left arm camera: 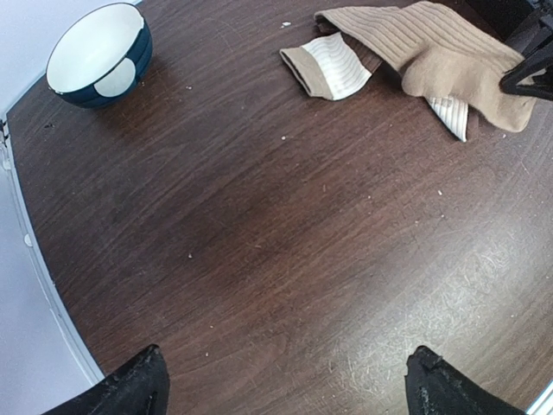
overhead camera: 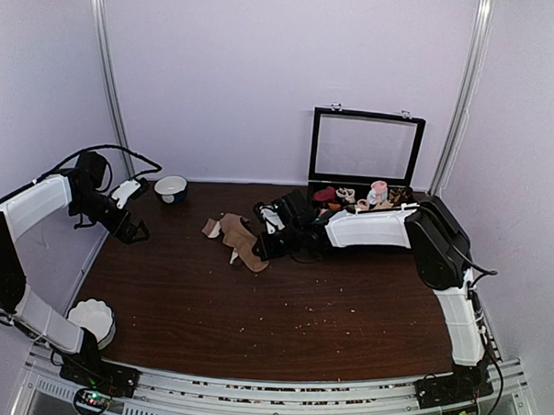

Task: Roll the socks
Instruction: Pick up the sock from the sock.

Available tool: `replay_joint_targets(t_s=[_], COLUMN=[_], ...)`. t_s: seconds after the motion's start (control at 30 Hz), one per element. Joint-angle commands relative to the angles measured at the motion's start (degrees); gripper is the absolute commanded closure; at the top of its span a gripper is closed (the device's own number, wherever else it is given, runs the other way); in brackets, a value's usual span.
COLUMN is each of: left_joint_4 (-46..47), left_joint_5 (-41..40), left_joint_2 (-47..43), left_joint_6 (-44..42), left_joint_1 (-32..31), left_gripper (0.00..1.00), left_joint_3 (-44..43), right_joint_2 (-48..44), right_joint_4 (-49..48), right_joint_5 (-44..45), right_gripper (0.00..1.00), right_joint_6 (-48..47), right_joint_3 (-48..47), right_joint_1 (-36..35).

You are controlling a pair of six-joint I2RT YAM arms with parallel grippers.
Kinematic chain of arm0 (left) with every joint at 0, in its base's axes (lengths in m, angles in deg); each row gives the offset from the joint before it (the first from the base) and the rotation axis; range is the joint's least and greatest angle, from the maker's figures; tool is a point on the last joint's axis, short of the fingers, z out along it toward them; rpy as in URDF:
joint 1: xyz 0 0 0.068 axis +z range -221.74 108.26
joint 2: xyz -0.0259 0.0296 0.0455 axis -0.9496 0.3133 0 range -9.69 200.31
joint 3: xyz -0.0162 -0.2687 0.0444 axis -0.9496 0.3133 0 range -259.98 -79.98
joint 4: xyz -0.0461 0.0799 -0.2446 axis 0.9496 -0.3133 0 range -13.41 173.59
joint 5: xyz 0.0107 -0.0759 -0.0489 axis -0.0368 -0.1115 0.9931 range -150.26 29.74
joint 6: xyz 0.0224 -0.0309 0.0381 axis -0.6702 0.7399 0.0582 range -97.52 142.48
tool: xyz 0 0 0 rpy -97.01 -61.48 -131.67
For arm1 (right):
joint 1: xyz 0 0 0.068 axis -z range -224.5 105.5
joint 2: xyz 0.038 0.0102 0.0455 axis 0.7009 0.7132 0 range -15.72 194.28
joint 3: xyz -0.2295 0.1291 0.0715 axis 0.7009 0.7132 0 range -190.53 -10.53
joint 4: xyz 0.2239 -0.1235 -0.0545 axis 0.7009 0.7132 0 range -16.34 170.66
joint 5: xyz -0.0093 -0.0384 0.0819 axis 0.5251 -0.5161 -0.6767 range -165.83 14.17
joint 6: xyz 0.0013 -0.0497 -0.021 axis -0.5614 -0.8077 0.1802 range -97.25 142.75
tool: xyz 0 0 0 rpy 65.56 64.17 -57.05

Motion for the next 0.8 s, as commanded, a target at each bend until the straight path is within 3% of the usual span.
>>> replay_joint_targets(t_s=[0.0, 0.33, 0.57, 0.77], left_joint_4=[0.2, -1.0, -1.8, -1.8], left_joint_5=[0.7, 1.3, 3.0, 3.1], left_joint_2=[-1.2, 0.5, 1.7, 1.9], left_joint_6=[-0.2, 0.6, 1.6, 1.7], left_joint_1=[0.3, 0.2, 0.3, 0.2], left_gripper=[0.02, 0.02, 0.02, 0.02], left_joint_3=[0.4, -1.2, -2.8, -2.8], right_joint_2=[-6.4, -10.1, -12.5, -18.9], right_joint_4=[1.9, 17.3, 26.9, 25.1], right_joint_5=[1.0, 3.6, 9.5, 8.2], right_gripper=[1.0, 0.99, 1.0, 1.0], right_joint_6=[-2.5, -11.5, -19.6, -18.3], right_joint_3=[-3.0, -17.4, -23.6, -13.3], right_joint_1=[0.3, -0.5, -6.6, -12.6])
